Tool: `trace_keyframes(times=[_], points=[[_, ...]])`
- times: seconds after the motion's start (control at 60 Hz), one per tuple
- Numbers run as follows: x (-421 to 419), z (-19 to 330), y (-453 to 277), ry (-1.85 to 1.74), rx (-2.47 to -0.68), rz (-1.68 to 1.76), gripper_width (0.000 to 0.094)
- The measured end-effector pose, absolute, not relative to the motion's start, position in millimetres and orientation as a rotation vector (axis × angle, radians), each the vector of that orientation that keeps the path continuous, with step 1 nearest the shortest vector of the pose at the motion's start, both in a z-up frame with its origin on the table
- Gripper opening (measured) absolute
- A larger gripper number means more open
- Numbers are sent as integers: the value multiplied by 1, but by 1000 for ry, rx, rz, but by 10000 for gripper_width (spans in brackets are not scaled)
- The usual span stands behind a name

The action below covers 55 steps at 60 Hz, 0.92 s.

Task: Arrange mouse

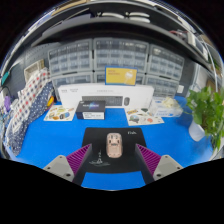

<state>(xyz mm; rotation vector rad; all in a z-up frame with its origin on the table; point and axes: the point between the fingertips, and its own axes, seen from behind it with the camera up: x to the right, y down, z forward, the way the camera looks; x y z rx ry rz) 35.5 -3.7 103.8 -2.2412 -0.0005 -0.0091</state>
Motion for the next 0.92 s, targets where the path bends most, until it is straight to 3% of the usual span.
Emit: trace_keyframes(times=[0.35, 0.917], points=[[15, 202, -130, 43, -2085, 14, 869], [-12, 216, -203, -13, -2063, 34, 865]])
